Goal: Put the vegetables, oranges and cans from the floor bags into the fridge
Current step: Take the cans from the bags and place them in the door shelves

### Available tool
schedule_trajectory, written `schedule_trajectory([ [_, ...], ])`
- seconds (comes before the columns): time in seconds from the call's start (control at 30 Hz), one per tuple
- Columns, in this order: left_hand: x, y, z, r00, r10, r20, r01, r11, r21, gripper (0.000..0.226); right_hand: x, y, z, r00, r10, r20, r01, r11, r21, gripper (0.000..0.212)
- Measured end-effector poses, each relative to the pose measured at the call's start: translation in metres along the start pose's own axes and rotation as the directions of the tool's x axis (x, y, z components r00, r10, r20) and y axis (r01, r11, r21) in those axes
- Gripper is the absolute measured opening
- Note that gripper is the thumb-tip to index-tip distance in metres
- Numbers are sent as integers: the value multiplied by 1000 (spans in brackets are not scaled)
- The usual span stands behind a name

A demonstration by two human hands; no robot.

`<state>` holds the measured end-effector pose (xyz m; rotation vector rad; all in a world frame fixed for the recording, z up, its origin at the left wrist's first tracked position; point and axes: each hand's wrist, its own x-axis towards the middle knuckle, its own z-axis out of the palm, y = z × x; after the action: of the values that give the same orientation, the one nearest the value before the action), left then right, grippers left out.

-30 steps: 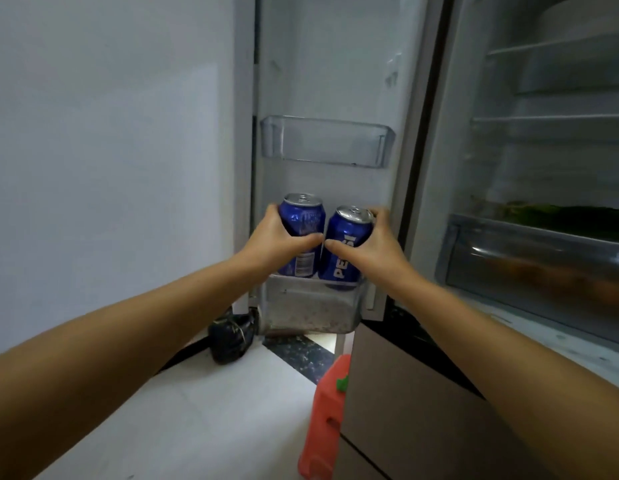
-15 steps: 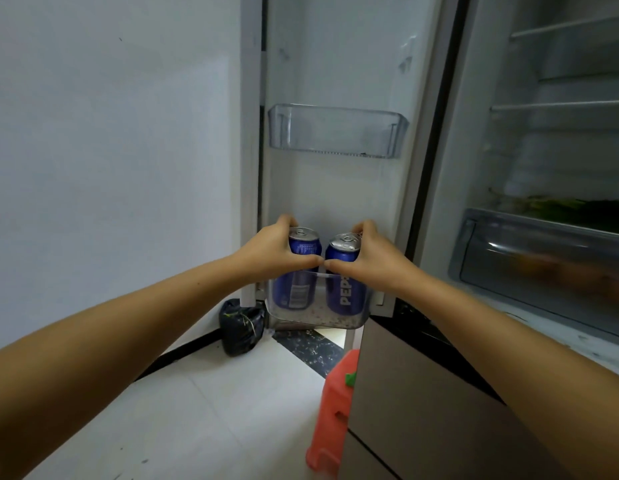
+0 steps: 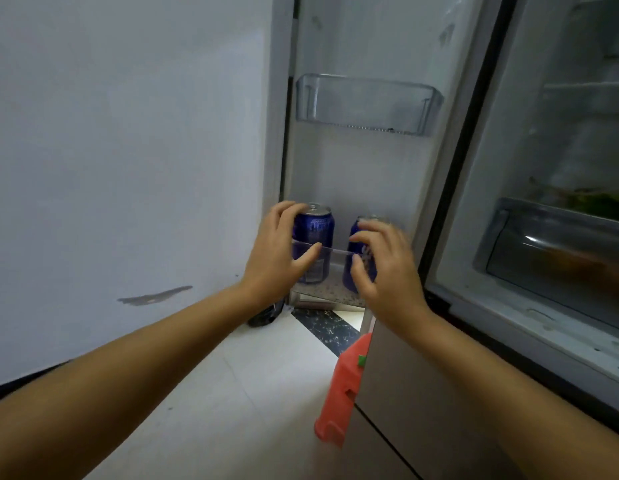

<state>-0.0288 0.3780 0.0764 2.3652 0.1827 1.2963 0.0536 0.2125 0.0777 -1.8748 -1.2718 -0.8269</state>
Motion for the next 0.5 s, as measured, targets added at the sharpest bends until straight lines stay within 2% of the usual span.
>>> schedule_trajectory([
  [0.1,-36,-10,4,996,-60,-60,60,998,-4,59,-23,-5,21,983,-185,-4,184,981,-68,21],
  [0.23,-90,-30,-11,972,-235,25,235,972,-4,55,-31,-24,41,988,-150,-35,146,985,-88,18],
  [0.37,-140,-57,-56,932,-352,85,348,936,63,45,-54,-70,72,963,-222,155,219,975,35,21],
  [0.5,-195,-85,-131,902,-427,62,415,898,149,42,-78,-144,120,914,-261,310,226,963,144,25],
])
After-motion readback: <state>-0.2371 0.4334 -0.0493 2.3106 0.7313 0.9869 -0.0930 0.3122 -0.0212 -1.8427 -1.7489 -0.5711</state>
